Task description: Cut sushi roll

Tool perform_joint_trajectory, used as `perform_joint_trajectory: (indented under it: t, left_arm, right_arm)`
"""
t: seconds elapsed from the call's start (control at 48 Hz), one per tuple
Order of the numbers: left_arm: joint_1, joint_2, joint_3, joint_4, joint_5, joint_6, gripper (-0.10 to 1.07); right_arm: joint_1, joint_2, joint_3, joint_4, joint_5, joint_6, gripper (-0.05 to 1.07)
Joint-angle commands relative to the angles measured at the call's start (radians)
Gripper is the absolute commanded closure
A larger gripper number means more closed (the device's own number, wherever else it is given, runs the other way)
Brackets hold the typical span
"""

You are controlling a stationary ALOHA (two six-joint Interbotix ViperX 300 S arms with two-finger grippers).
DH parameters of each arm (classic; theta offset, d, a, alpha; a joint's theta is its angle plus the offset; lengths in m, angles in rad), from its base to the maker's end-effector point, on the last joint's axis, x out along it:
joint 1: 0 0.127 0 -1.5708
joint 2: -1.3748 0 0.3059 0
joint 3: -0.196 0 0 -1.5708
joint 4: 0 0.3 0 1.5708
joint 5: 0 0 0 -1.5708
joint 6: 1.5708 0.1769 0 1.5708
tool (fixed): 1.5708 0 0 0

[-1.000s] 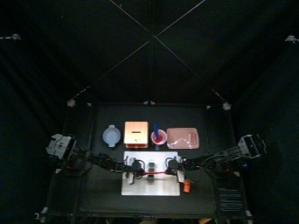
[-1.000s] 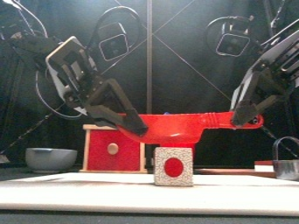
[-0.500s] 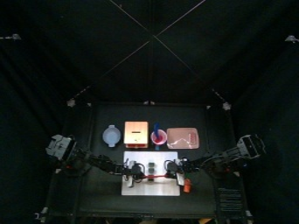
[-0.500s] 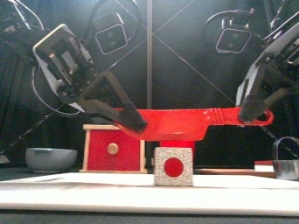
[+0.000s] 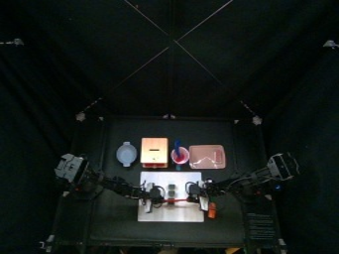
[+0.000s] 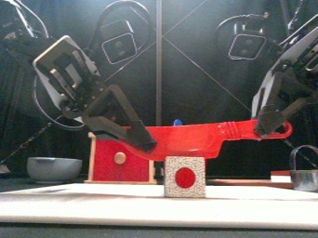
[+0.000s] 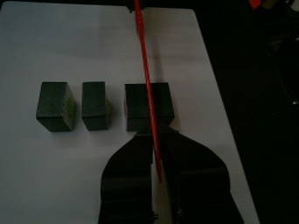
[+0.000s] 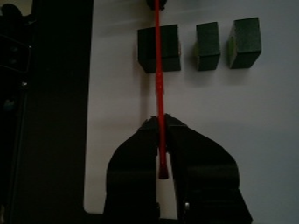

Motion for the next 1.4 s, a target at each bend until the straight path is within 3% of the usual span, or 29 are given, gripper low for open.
perform_joint_trajectory:
  t: [0.0,0.708,1.375]
  left_arm:
    - [-0.015,-0.005,0.011,0.005,0.011,0.005,0.57]
    - [-0.032,0.061,-0.011,0.008,0.067,0.006,0.57]
    - [-0.037,0.051,-0.031,0.008,0.083,0.005,0.57]
  right_arm:
    - [0.015,-0.012,0.0,0.006,0.014,-0.003,0.64]
    - [0.064,0.121,-0.014,0.031,0.011,-0.003,0.64]
    - [0.077,0.107,-0.012,0.035,0.018,-0.003,0.64]
